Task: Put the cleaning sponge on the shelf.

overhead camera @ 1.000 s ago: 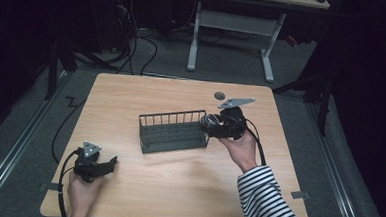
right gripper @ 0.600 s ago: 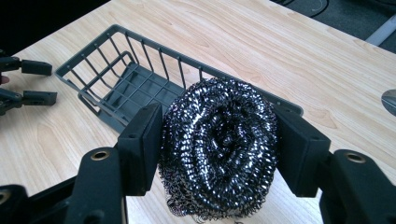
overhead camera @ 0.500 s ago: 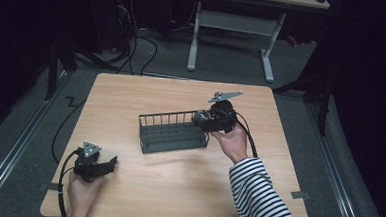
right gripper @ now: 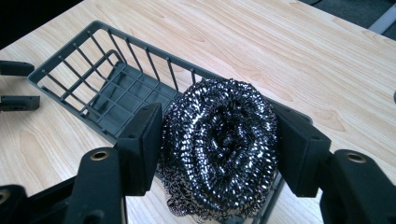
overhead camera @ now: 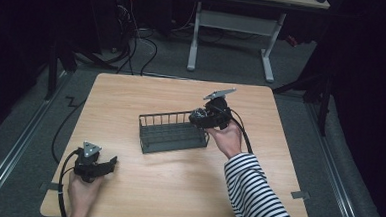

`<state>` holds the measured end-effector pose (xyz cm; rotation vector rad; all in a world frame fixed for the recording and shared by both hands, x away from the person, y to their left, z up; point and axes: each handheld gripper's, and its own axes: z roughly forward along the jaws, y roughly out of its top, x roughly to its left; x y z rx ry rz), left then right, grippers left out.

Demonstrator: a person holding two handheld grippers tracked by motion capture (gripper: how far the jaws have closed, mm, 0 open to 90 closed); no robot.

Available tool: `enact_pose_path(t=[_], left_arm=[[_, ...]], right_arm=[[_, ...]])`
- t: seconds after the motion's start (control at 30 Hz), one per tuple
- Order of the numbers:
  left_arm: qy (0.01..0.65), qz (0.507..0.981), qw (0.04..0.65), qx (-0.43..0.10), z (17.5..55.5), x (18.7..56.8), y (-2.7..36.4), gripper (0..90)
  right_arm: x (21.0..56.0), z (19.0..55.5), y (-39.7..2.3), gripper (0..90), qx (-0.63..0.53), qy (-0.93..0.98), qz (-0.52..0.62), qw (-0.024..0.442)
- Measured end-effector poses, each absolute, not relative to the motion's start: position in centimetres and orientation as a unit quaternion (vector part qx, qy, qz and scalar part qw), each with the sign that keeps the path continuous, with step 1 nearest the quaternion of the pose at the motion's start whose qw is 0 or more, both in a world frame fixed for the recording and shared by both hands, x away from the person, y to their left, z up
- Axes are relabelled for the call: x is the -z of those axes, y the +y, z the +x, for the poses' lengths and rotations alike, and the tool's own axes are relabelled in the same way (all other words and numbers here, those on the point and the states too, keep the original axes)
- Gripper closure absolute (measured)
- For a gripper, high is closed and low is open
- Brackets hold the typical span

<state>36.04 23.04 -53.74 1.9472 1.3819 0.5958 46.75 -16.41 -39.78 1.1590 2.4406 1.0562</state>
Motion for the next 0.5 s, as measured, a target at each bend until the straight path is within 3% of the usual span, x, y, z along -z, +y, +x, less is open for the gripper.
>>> enact_pose_path(t=[0.5], left_arm=[[0.529, 0.746, 0.334, -0.228, 36.0, 53.7, 23.0, 26.3]], right_arm=[[41.4, 48.3, -14.5, 38.3, -0.333, 0.844, 0.405, 0.11]])
